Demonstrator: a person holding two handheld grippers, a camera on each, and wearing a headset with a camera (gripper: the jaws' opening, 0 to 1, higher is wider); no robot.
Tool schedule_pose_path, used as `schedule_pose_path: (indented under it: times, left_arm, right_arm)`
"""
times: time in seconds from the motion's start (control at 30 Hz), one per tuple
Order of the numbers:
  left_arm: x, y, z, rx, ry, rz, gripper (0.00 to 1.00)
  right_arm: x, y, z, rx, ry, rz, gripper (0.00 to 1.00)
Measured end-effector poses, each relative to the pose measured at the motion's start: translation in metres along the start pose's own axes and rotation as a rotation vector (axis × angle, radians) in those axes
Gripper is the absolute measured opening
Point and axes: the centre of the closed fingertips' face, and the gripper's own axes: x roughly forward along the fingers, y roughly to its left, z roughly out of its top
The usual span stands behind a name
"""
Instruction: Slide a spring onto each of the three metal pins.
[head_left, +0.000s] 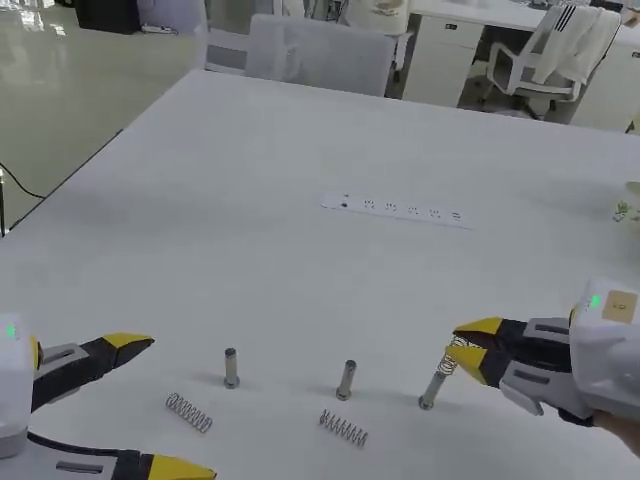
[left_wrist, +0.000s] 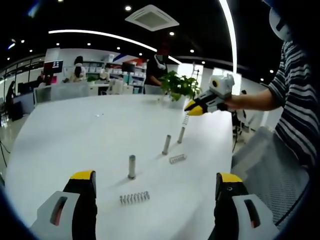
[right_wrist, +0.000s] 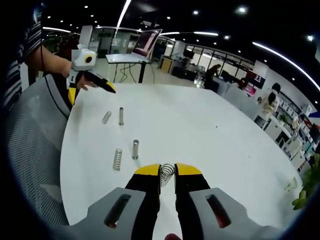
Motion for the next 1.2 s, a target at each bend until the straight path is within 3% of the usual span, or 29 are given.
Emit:
schedule_pose_path:
  times: [0.7,1.2]
  left_arm:
    - [-0.004,-0.002,-0.007,-0.007,0.015,0.007,0.93]
    - [-0.003,-0.006,-0.011,0.000,0.037,0.004,0.93]
  right_arm:
    - [0.006,0.002,-0.008,0.032,0.004,0.003,0.07]
    - [0.031,0.014,-0.048,0.043,0.091,0.029,0.07]
